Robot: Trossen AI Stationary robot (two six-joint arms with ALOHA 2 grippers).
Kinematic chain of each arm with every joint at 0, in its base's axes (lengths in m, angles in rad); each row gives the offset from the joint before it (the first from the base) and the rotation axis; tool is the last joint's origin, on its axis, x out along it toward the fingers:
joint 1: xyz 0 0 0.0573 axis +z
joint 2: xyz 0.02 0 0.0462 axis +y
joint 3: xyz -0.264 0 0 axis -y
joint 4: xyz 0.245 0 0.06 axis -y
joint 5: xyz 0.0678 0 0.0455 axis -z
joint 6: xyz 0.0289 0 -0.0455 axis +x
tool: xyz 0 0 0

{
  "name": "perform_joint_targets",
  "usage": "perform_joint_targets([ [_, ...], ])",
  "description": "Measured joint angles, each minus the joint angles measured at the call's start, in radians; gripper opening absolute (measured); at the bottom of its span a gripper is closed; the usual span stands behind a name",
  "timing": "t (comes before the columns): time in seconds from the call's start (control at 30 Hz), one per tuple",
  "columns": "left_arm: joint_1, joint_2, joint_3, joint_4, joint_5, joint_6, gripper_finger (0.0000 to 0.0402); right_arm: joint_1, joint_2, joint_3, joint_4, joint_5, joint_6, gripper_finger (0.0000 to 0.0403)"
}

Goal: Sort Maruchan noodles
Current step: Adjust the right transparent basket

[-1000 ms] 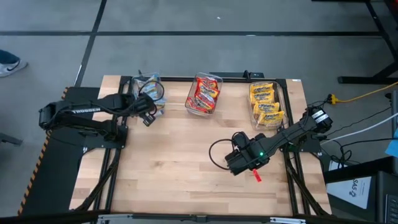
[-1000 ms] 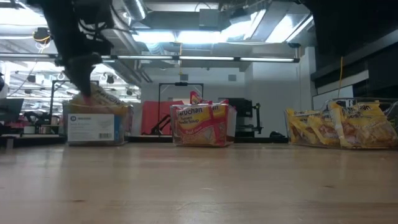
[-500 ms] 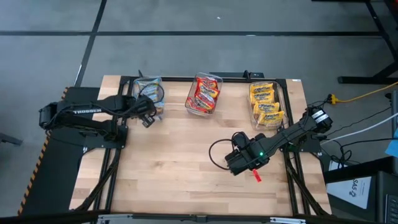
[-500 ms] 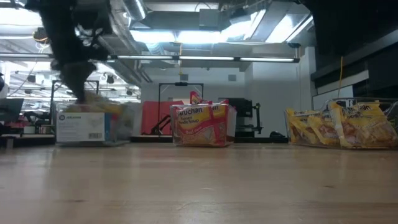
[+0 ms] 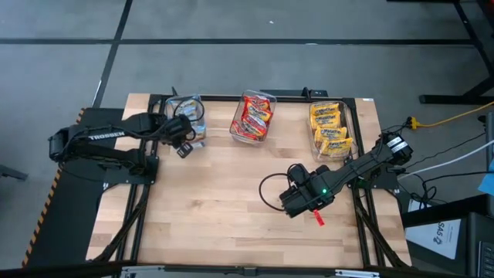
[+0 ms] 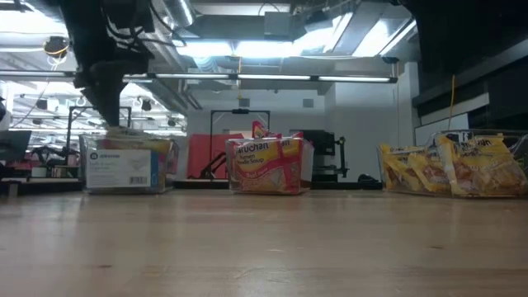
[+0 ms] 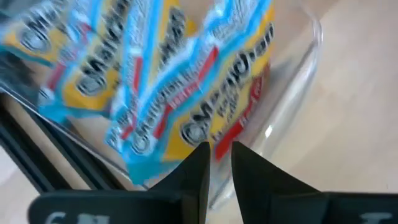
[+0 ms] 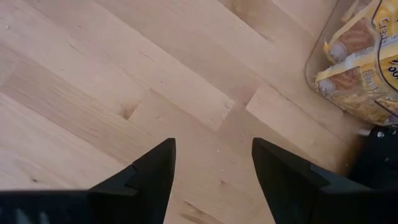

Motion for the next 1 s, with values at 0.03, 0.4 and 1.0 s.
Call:
perform_joint_targets([
  [0.03, -0.002, 0.0, -0.005, -0.007, 0.015, -0.004, 0.006, 0.0, 0.0, 0.0, 0.0, 0.0, 0.0, 0.0218],
  [0.4, -0.02, -0.068, 0.22, 0.089, 0.092, -0.04, 0.0061, 0.0, 0.0, 0.0, 0.026, 0.059, -0.022, 0.0218],
  [1.0, -0.507, 0.028, 0.303, 0.183, 0.086, -0.234, 0.0061, -0.218, -0.017, 0.0, -0.049, 0.248, -0.181, 0.0218],
])
